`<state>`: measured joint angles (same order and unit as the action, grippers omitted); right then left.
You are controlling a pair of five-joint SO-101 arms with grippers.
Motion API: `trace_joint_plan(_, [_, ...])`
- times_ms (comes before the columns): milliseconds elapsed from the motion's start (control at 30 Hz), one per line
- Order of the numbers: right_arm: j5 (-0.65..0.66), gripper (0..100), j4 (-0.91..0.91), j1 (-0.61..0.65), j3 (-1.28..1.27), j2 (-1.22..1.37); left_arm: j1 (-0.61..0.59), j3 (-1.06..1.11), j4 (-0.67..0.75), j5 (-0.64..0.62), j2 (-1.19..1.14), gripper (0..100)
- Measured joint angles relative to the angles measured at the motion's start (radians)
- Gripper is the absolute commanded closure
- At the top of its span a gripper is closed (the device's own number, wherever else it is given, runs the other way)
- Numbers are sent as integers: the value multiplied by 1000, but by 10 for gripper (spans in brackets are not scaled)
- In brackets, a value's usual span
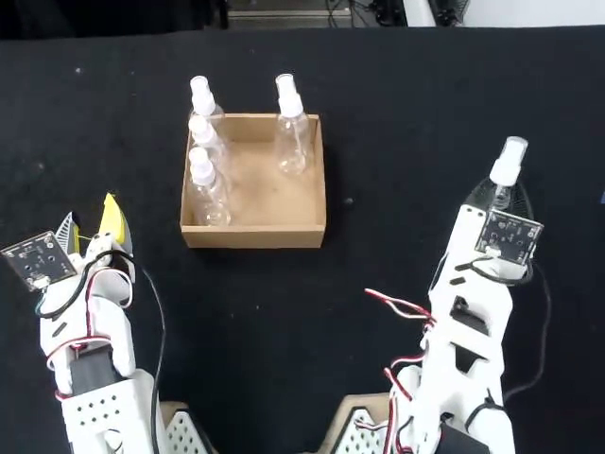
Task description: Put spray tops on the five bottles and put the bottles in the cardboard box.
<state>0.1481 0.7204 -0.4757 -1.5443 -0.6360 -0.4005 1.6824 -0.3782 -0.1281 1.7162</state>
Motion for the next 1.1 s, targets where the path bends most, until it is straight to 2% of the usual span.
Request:
trace_joint_plan(167, [-3,977,9,0,-14,0,0,0,0,0,0,809])
trace_joint_plan(400, [-146,977,9,-31,-71,0,0,0,0,0,0,809])
trace_joint_plan(800, [-163,972,12,-68,-126,-15,0,0,0,0,0,809])
trace_joint_plan(867, [-163,945,12,-72,-126,-15,0,0,0,0,0,809])
trace_joint_plan(1000, [-161,811,-20,-74,-126,-17,0,0,0,0,0,809])
trace_joint_plan(1100, [-163,779,-44,-74,-126,-20,0,0,0,0,0,809])
